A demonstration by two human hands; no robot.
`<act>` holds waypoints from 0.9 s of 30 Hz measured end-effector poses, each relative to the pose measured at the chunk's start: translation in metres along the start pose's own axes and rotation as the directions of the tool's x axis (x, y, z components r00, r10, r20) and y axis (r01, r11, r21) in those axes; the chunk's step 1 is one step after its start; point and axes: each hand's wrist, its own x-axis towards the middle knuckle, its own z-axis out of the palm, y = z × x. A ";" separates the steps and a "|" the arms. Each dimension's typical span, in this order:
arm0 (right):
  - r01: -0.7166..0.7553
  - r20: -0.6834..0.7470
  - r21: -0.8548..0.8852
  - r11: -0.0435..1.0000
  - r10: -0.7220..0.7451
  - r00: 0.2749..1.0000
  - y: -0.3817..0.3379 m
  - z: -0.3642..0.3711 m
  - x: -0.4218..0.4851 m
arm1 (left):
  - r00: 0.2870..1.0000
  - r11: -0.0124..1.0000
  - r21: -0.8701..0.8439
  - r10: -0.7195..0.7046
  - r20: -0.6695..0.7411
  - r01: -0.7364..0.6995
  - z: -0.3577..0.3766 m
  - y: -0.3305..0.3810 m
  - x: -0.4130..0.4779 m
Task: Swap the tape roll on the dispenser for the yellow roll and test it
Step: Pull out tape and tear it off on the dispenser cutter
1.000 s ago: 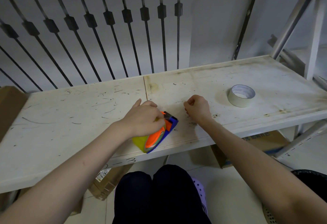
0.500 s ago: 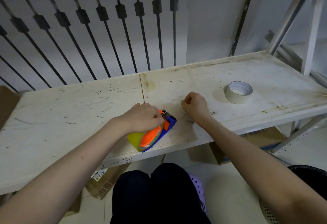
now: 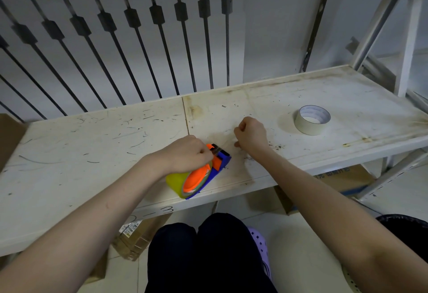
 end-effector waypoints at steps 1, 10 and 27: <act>-0.012 0.013 0.009 1.000 0.012 1.000 -0.002 0.002 -0.001 | 1.000 1.000 0.003 0.001 0.000 -0.001 0.000 -0.001 0.000; 0.037 -0.004 -0.193 0.980 -0.038 0.999 -0.004 0.022 -0.002 | 0.998 0.999 0.019 -0.043 0.044 0.042 -0.002 0.005 -0.002; 0.103 -0.175 -0.095 0.990 -0.118 0.977 -0.014 0.025 -0.007 | 0.997 0.991 0.129 -0.009 -0.074 0.018 0.007 0.015 -0.009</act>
